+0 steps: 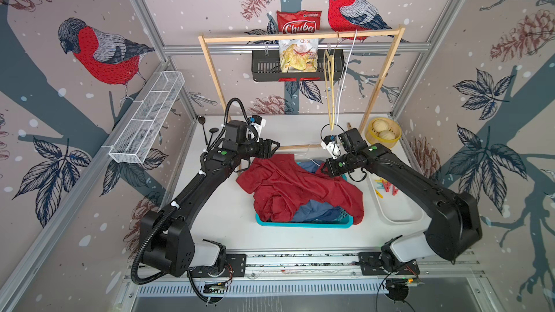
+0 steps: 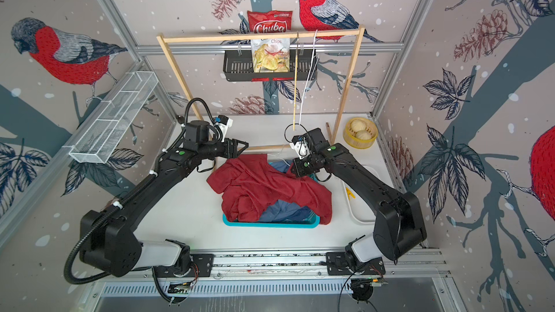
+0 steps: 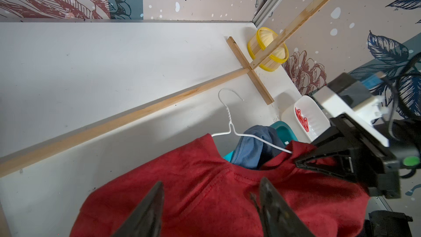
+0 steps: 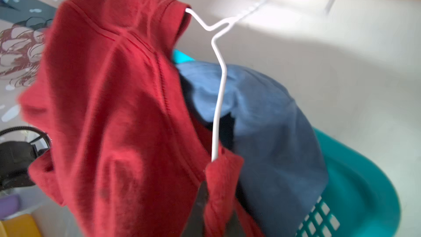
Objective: Remove the clothespins securing t-shirts to the hanger
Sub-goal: Pick up the hanger from the basket.
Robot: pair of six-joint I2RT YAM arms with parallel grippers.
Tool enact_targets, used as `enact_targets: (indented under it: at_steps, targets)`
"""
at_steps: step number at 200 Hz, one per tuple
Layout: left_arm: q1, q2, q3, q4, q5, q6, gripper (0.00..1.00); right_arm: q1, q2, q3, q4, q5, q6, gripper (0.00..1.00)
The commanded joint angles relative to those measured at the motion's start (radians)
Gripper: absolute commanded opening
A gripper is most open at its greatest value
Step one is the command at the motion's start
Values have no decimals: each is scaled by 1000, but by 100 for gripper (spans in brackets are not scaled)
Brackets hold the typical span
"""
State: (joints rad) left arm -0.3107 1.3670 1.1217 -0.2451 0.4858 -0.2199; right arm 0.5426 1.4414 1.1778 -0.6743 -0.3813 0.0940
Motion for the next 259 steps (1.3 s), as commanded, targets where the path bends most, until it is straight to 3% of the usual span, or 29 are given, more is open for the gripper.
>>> enact_targets:
  at_steps: [1, 44, 95, 127, 158, 201, 259]
  targets:
    - [-1, -2, 20, 20, -18, 17, 64, 40, -43, 1, -4, 52, -97, 7]
    - [-43, 62, 57, 26, -27, 45, 64, 137, -77, -1, -3, 127, -154, 4]
    - [-98, 165, 108, 0, -61, 59, 64, 177, -160, -20, 69, 221, -166, 1]
    - [-145, 157, 109, -7, -77, 215, 66, 181, -237, -47, 116, 246, -184, 0]
    - [-166, 24, -45, 166, -161, 379, 65, 182, -287, -64, 134, 230, -205, 0]
    - [-167, -115, -210, 341, -147, 575, 67, 183, -324, -66, 130, 187, -227, 0]
    - [-182, -52, -151, 331, -242, 675, 66, 203, -363, -61, 137, 145, -247, 0]
